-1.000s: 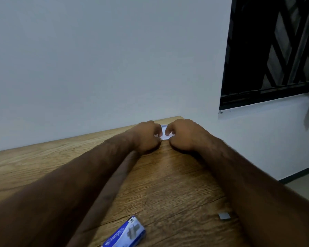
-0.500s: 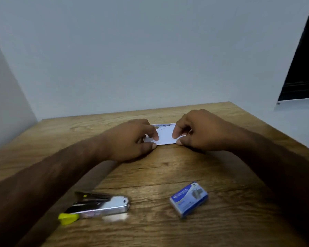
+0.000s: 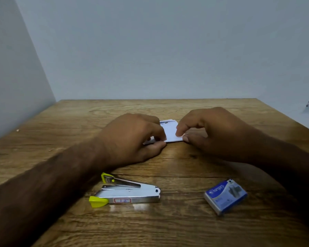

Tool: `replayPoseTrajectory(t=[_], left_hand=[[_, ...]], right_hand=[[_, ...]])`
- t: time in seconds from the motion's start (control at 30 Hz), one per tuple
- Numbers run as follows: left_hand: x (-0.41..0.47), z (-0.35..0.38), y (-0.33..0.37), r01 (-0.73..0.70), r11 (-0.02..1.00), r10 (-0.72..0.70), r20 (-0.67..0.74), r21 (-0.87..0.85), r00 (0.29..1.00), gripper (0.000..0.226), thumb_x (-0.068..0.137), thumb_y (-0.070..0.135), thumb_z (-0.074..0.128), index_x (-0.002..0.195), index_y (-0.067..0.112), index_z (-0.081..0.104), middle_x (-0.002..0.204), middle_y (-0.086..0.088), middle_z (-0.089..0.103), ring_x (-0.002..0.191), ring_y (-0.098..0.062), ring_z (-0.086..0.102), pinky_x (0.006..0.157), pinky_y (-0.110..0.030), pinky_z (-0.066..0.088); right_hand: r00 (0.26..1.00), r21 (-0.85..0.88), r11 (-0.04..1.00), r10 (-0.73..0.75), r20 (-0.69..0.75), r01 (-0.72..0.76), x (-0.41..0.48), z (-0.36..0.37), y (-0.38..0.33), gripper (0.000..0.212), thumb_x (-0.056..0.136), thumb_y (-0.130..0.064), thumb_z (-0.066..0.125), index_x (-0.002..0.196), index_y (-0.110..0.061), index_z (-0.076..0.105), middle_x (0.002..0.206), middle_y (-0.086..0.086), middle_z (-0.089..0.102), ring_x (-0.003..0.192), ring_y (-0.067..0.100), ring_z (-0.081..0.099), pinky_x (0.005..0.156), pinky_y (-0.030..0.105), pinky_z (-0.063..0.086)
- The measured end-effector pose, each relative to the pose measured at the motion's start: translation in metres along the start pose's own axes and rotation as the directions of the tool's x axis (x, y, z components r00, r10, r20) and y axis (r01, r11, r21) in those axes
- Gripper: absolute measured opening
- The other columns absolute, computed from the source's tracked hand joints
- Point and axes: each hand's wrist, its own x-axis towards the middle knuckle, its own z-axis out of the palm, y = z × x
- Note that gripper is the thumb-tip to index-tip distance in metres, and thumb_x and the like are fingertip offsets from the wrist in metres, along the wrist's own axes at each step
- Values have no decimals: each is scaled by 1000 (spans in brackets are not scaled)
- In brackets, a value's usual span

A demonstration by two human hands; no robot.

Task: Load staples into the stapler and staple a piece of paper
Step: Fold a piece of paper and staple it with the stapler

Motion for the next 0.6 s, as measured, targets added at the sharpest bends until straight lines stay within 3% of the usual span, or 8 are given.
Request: replayPoseTrajectory(t=[0.1,0.2,0.33,0.4,0.47,0.5,0.57,0.6], left_hand=[[-1,4,1,58,997,-57,-39,44,998,22,91,46,59,91,29,73,83,13,63,72,-11,62,57,-27,39],[-1,2,-2,97,995,-97,-14,-4,995,26,85,47,57,91,28,73,79,16,53,77,-13,63,61,-28,42],[-5,-2,-9,152,977,-144,63,-152,988,31,74,41,59,98,29,75,70,21,53,65,3,52,61,-18,36],[-8,-4,-12,179,960,-168,65,-217,984,29,72,38,65,98,28,74,65,26,57,62,7,54,60,-12,35],[-12,-6,-16,201,947,-188,75,-251,979,29,71,37,68,97,26,74,68,18,65,64,0,61,63,-23,47],[-13,-7,-18,206,946,-195,68,-252,978,26,73,35,72,97,25,75,71,12,68,66,-6,64,65,-29,52],[-14,-5,-22,217,940,-214,37,-265,976,19,76,28,79,94,25,76,74,5,72,69,-11,68,69,-36,56],[-14,-4,-23,218,935,-222,20,-278,975,15,77,26,81,92,24,76,74,5,73,69,-12,69,68,-38,56]], right_hand=[[985,61,992,-106,-135,115,-2,-6,-20,17,88,-21,72,100,-31,78,99,-17,74,95,2,67,84,29,55],[973,228,948,-202,-110,222,-18,-11,-55,15,83,-25,71,91,-33,80,81,-18,76,82,1,72,69,17,55],[945,239,948,-260,198,211,-26,18,-92,10,86,-46,72,77,-42,74,64,-20,71,77,0,73,60,9,47],[895,144,929,-368,252,342,-28,38,-87,20,94,-36,66,78,-32,76,41,-10,61,49,-6,66,45,8,43],[860,232,914,-395,324,333,-6,46,-87,22,85,-57,65,100,-40,70,64,-10,66,51,-9,58,45,9,42],[907,155,946,-318,276,285,-6,43,-85,36,78,-68,63,104,-44,65,79,-13,65,61,-10,58,49,12,46],[927,105,962,-273,257,254,-17,39,-82,38,75,-69,60,104,-44,64,88,-15,64,70,-9,57,53,23,55],[926,128,982,-175,335,139,-15,37,-88,26,78,-65,60,94,-46,68,87,-16,67,68,-5,59,57,28,59]])
